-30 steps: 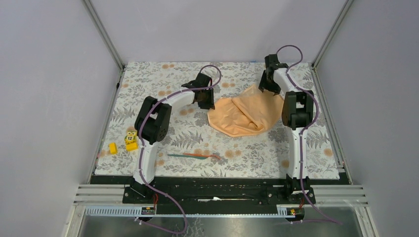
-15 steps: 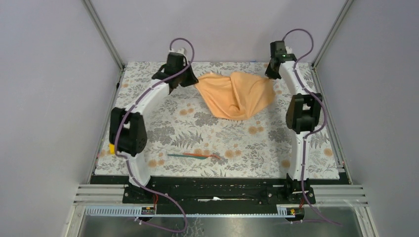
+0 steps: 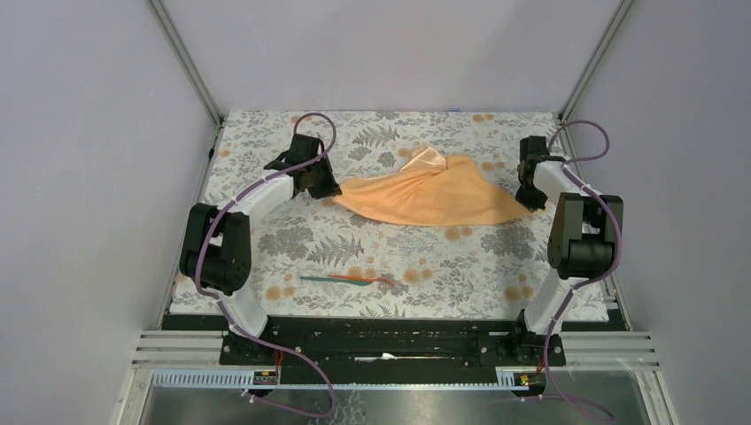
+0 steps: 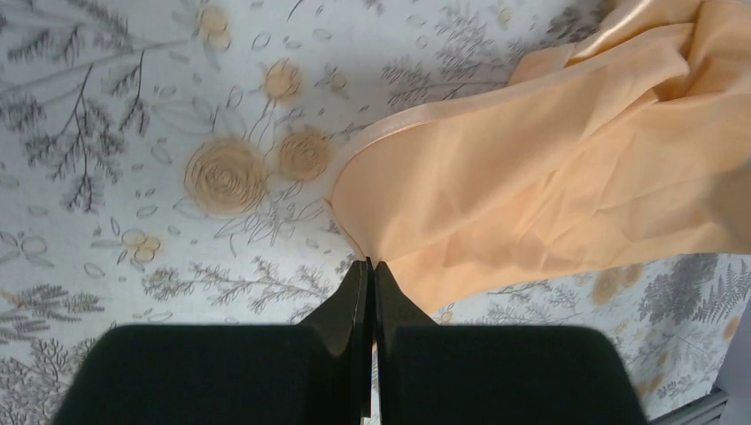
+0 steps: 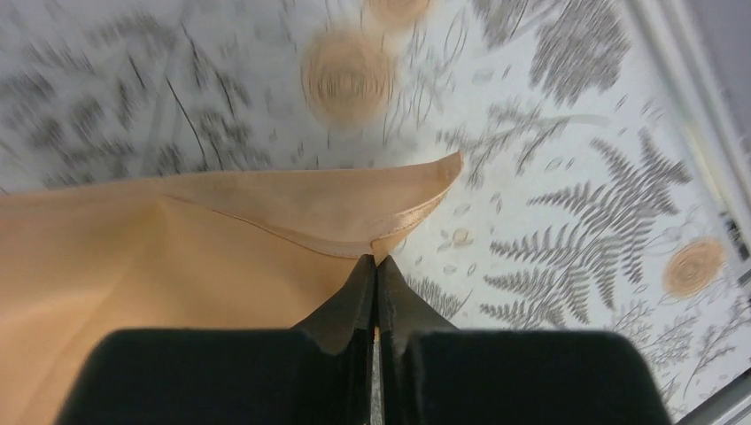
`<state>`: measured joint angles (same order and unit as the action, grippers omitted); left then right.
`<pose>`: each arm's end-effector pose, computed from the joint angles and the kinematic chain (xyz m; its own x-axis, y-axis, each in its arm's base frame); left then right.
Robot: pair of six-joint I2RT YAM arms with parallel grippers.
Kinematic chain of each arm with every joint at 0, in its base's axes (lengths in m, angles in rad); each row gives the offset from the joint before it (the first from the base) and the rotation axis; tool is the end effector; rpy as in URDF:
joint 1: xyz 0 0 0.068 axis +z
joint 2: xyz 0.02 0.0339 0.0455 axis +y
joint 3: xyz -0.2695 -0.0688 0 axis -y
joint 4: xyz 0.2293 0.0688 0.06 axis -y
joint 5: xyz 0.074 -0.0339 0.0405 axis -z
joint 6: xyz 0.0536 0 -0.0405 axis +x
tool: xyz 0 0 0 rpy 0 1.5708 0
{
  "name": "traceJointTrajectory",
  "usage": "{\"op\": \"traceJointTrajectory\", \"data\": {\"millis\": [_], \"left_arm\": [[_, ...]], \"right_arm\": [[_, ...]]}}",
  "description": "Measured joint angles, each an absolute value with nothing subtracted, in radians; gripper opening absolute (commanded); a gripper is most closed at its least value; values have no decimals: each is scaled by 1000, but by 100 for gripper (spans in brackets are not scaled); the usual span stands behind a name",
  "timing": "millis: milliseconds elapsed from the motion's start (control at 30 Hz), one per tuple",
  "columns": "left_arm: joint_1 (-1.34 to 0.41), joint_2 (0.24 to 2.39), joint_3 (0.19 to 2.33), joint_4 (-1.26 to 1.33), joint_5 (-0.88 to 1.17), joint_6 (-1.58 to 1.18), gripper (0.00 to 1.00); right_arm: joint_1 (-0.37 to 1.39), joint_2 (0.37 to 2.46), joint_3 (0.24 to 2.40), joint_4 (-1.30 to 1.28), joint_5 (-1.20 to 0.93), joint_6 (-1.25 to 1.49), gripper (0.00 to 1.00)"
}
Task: Fold the napkin into a case and place the utensils inside
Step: Place the crumpled napkin at the center of the board.
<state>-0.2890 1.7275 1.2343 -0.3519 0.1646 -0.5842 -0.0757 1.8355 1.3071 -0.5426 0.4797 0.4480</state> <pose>0.3585 -0.1158 0.2291 -0.8107 -0.3266 -0.4860 -0.0740 0.8805 -0.4683 0.3741 -0.0532 0.2031 -0.6642 0.4358 -0.6074 0.6383 0.7535 -0.1575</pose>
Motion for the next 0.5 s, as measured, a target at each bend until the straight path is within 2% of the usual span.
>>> {"op": "traceJointTrajectory", "data": {"millis": [67, 100, 233, 367, 500], "left_arm": [[-282, 1730, 1209, -364, 180, -597, 0], [-279, 1725, 1196, -362, 189, -602, 0], [-270, 1682, 1102, -323, 262, -631, 0], [-272, 1655, 1004, -262, 362, -675, 0], [-276, 1652, 922, -225, 409, -702, 2]], "right_arm": [[-72, 1825, 1235, -535, 445, 453, 11], [-69, 1813, 1208, -532, 422, 451, 17], [-61, 1751, 1165, -524, 350, 418, 51], [7, 1715, 1229, -521, 324, 345, 82], [147, 1751, 1401, -492, 246, 276, 90]]}}
